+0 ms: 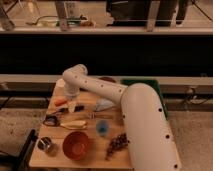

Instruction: Place pepper in tray

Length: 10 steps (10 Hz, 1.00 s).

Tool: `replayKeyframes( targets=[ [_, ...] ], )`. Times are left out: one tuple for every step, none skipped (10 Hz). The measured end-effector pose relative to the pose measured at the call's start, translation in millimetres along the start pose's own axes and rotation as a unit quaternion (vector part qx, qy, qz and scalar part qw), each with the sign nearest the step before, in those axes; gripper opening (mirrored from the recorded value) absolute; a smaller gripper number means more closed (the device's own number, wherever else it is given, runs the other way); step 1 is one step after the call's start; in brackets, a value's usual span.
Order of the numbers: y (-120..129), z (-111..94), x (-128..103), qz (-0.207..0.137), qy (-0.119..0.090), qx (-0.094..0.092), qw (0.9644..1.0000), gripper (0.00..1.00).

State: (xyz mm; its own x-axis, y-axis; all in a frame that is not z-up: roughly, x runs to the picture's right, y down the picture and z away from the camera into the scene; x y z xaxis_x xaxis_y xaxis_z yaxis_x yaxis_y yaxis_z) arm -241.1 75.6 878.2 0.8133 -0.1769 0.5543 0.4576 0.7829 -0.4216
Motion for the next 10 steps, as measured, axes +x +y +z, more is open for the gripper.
replayKeyframes(
  targets=[
    [-6,2,-9,-0.002,0.001,0.0,1.0,0.8],
    [-9,3,-11,-0.003,0.003,-0.002,1.0,0.8],
    [-14,6,-12,-0.003,0.006,-0.004,1.0,0.8],
    [-18,9,-14,-0.006,0.007,-0.007,0.9999,0.8],
    [-21,11,-16,-0.01,0.01,-0.009,0.9999,0.8],
    [-26,12,-16,-0.011,0.011,-0.009,0.9998,0.8],
    [-29,13,-13,-0.011,0.014,-0.01,0.9998,0.8],
    [-32,13,-10,-0.01,0.015,-0.01,0.9998,0.8],
    [-36,14,-10,-0.011,0.016,-0.009,0.9998,0.8],
    [-40,15,-10,-0.012,0.016,-0.009,0.9998,0.8]
  ],
)
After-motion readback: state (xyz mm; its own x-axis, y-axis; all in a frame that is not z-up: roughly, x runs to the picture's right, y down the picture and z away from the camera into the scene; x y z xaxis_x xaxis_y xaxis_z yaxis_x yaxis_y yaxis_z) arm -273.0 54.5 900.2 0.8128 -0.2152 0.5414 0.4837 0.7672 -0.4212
